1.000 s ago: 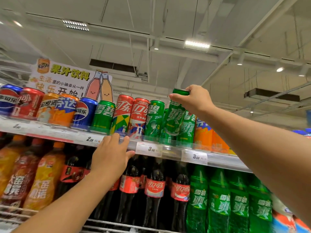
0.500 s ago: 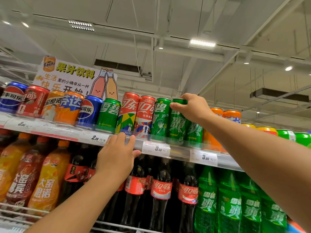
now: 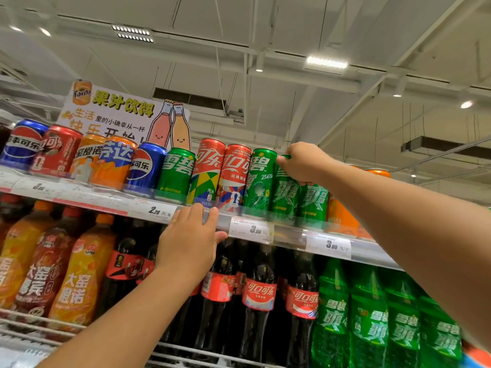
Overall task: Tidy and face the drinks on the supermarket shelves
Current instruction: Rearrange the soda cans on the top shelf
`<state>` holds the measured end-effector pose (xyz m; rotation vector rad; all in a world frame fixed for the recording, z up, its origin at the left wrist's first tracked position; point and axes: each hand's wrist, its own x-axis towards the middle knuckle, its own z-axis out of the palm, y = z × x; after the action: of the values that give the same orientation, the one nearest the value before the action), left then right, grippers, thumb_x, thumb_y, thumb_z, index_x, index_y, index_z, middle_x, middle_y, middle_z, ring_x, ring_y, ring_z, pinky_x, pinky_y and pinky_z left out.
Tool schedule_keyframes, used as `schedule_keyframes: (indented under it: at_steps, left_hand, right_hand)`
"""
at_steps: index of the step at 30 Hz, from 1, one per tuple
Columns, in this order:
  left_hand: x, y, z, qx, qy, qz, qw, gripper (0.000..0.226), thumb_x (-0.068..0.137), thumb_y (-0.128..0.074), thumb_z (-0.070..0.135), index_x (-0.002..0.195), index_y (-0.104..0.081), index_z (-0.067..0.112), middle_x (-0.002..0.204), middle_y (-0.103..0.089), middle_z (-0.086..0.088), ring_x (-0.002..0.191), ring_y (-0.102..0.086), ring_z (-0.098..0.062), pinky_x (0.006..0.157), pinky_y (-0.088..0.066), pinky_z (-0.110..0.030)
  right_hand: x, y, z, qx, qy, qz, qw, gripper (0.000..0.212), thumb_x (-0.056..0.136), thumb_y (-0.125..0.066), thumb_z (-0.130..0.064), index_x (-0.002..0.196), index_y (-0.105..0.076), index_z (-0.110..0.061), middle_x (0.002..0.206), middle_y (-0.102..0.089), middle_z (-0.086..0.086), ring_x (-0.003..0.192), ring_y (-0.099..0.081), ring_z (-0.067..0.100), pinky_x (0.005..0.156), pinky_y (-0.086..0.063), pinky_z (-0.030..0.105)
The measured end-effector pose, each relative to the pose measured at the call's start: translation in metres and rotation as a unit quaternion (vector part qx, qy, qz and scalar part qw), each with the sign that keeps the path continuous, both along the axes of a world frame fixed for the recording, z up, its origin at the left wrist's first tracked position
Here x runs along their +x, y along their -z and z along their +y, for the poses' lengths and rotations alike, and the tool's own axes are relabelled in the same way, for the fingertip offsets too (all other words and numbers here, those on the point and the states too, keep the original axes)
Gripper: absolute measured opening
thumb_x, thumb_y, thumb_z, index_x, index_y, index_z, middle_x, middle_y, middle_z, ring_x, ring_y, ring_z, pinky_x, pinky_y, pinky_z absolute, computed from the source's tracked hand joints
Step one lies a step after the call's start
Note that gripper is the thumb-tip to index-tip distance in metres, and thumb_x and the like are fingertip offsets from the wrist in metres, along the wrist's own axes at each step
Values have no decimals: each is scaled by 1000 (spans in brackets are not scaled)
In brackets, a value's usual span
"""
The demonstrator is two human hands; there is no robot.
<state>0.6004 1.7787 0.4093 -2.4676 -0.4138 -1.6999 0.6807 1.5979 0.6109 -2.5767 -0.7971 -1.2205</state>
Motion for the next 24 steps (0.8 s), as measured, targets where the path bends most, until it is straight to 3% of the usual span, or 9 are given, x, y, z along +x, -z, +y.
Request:
schedule_keyframes:
  at_steps: [3, 8, 14, 18, 24]
  left_hand:
    - [0, 1, 0, 2, 1, -2, 1000, 59, 96, -41, 52, 146, -39, 21, 127, -47, -2, 115, -45, -22, 88, -45, -33]
    - [-2, 0, -1, 4, 10, -7, 1000, 56, 90, -59, 46, 135, -55, 14, 115, -57, -8, 104, -53, -27, 78, -51, -39]
    - [0, 1, -1, 13, 9, -9, 1000, 54, 84, -68, 43, 128, -62, 11, 107, -60, -10, 97, -57, -31, 74, -52, -42]
    - [0, 2, -1, 30, 4, -26, 999, 54, 75, -79, 39, 119, -68, 8, 98, -62, -12, 87, -60, -32, 65, -55, -45]
    - [-1, 2, -1, 23, 9, -19, 1000, 54, 82, -72, 42, 124, -65, 10, 103, -61, -11, 94, -58, -31, 71, -54, -43]
  right_hand:
    - [-6, -3, 6, 3, -36, -38, 999, 55, 101, -37, -50, 86, -65, -5, 62, -62, 5, 58, -61, 20, 61, -49, 28]
    - [-14, 3, 28, -23, -64, -47, 997, 49, 86, -57, -64, 93, -60, -16, 81, -62, 0, 71, -58, 15, 56, -42, 27]
    - [-23, -5, 34, 32, -96, 53, 993, 40, 82, -76, -41, 103, -63, -9, 89, -67, 6, 71, -61, 18, 55, -43, 25]
    - [-25, -6, 35, 58, -109, 106, 987, 33, 86, -73, -23, 113, -62, -7, 91, -67, 9, 70, -61, 19, 49, -44, 26]
    - [-25, -6, 34, 106, -134, 154, 973, 36, 89, -67, -9, 123, -57, -12, 99, -64, 8, 74, -60, 17, 49, -50, 24]
